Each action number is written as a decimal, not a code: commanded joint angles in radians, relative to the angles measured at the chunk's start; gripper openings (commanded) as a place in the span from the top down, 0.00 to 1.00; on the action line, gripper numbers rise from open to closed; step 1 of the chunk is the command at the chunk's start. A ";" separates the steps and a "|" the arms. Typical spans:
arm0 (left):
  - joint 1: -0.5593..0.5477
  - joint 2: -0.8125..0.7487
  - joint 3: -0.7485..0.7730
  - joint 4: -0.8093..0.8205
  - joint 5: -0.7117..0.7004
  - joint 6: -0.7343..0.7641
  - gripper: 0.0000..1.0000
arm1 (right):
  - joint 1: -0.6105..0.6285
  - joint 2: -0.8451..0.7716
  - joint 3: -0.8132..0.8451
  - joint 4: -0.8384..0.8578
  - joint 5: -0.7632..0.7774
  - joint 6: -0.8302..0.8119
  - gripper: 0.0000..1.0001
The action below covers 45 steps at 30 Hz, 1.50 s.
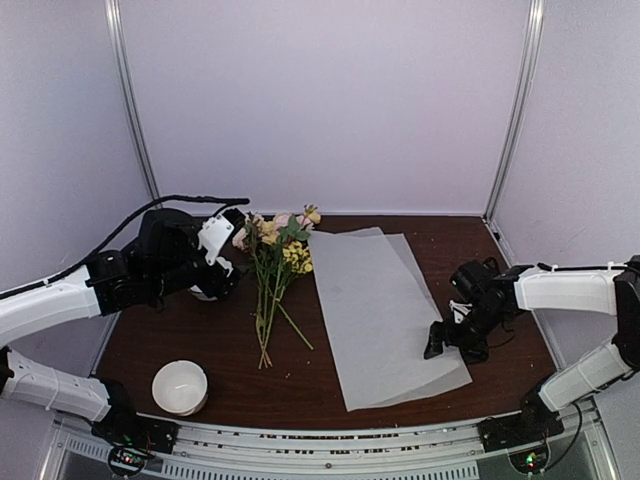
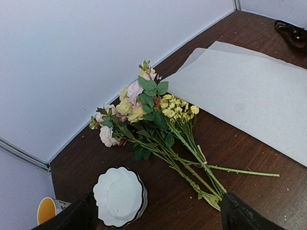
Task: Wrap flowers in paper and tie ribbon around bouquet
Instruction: Move the folded wrapping paper to the center of the board.
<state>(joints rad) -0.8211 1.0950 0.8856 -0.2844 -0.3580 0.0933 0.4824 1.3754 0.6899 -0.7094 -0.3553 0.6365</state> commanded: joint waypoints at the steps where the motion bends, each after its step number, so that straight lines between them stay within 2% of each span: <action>1: -0.003 0.001 -0.024 0.075 0.019 0.006 0.08 | 0.011 -0.026 -0.026 0.107 -0.167 0.016 0.12; 6: -0.004 0.021 -0.012 0.049 0.038 -0.010 0.08 | 0.025 -0.004 -0.015 0.122 -0.207 0.022 0.20; 10: -0.003 0.013 -0.021 0.048 0.042 -0.016 0.08 | 0.050 -0.061 0.007 0.091 -0.212 0.046 0.20; 18: -0.003 0.012 -0.015 0.040 0.038 0.002 0.08 | 0.101 -0.139 0.037 -0.076 -0.211 0.055 0.20; 25: -0.003 -0.006 -0.006 0.012 -0.015 0.029 0.08 | 0.181 -0.190 -0.005 -0.072 -0.230 0.142 0.24; 27: -0.003 -0.010 -0.009 0.011 -0.009 0.027 0.08 | 0.195 -0.212 -0.024 -0.061 -0.230 0.181 0.27; 30: -0.003 -0.010 -0.014 0.016 -0.010 0.024 0.08 | 0.200 -0.241 -0.071 -0.023 -0.234 0.236 0.38; 33: -0.003 -0.006 -0.014 0.016 -0.009 0.021 0.08 | 0.202 -0.261 -0.129 0.033 -0.263 0.293 0.40; 39: -0.003 -0.007 -0.020 0.018 -0.011 0.024 0.08 | 0.214 -0.312 -0.218 0.247 -0.339 0.440 0.45; 42: -0.003 -0.009 -0.023 0.020 -0.012 0.023 0.08 | 0.229 -0.322 -0.218 0.192 -0.326 0.431 0.44; 45: -0.003 -0.010 -0.027 0.019 -0.009 0.023 0.08 | 0.241 -0.342 -0.223 0.076 -0.283 0.408 0.35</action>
<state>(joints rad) -0.8211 1.1030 0.8707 -0.2893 -0.3599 0.1078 0.7067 1.0649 0.4759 -0.5549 -0.6617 1.0348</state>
